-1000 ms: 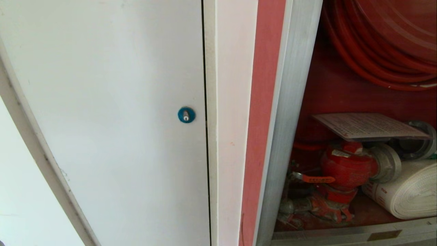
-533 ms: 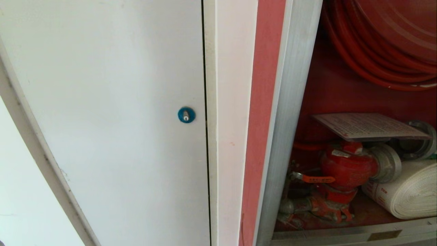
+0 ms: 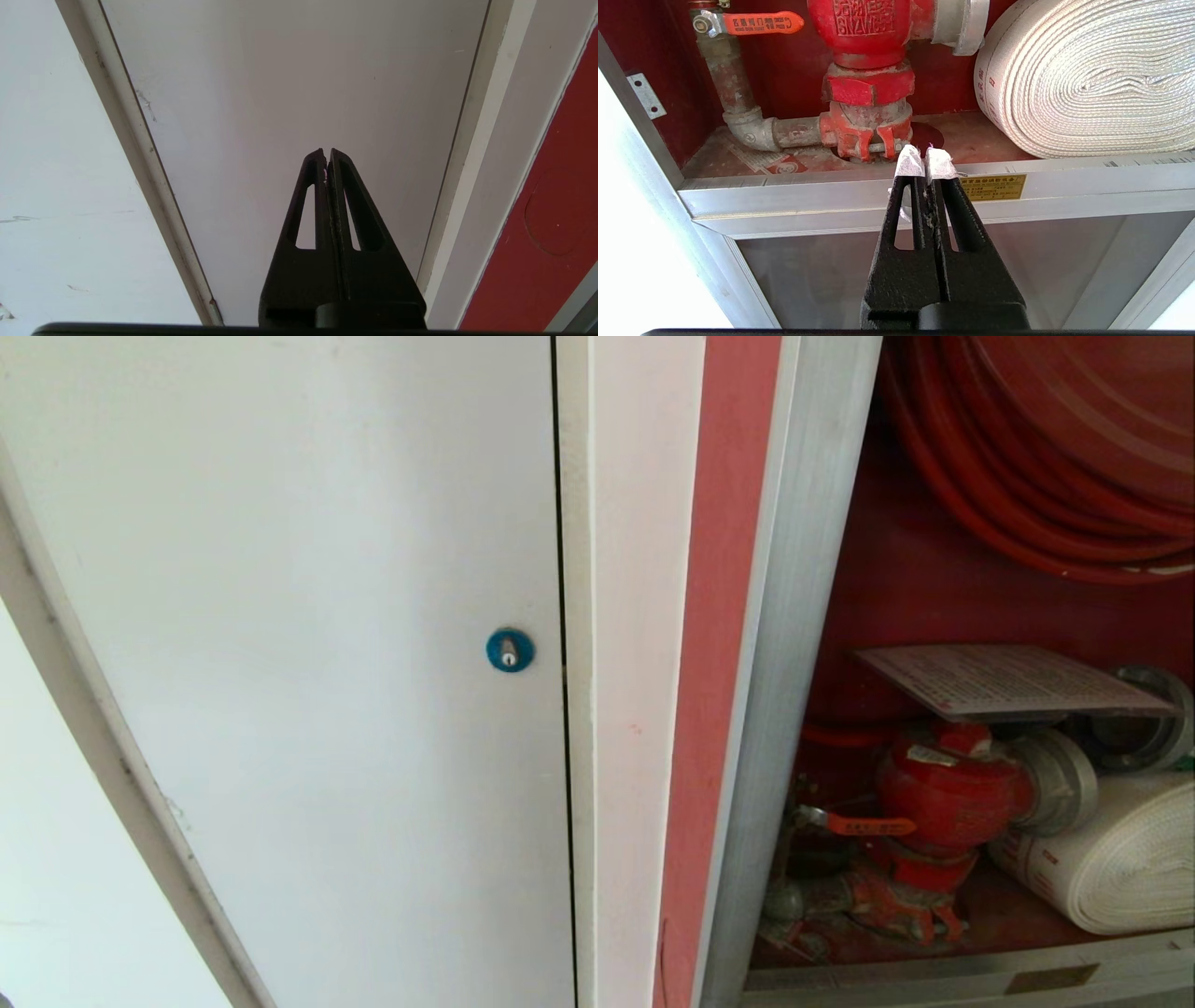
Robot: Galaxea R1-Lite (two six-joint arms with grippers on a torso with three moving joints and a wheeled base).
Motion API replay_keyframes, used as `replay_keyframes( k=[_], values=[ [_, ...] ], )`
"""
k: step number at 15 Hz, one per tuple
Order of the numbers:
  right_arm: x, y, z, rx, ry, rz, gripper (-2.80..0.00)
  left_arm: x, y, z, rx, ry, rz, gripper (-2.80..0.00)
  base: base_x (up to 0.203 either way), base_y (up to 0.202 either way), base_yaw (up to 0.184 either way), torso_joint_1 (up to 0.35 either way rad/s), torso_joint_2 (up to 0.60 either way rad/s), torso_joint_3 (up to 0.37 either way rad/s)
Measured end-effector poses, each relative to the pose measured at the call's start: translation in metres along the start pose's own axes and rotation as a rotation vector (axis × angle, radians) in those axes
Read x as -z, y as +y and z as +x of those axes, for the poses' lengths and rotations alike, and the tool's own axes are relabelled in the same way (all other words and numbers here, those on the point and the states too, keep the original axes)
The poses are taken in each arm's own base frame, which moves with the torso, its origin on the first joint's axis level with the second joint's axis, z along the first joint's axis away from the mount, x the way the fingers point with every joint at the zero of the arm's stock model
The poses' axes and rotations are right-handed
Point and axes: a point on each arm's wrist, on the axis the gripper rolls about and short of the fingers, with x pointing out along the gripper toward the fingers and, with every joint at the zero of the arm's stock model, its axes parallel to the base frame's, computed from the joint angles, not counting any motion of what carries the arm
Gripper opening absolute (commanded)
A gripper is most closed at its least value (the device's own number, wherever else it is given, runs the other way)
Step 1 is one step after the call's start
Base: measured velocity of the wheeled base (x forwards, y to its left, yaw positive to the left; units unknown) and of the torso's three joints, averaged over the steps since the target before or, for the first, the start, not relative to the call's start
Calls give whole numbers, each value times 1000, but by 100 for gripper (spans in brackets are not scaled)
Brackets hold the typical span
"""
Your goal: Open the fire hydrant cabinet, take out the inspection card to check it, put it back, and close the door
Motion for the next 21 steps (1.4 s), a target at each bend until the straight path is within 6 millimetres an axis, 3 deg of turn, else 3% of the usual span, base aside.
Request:
replay_keyframes(
  k=[3, 21],
  values=[
    [0, 0, 0, 0, 0, 0, -280, 0, 0, 0, 0, 0, 0, -280, -92, 0, 1, 13, 5, 2],
    [0, 0, 0, 0, 0, 0, -280, 0, 0, 0, 1, 0, 0, -280, -197, 0, 1, 1, 2, 2]
  ],
)
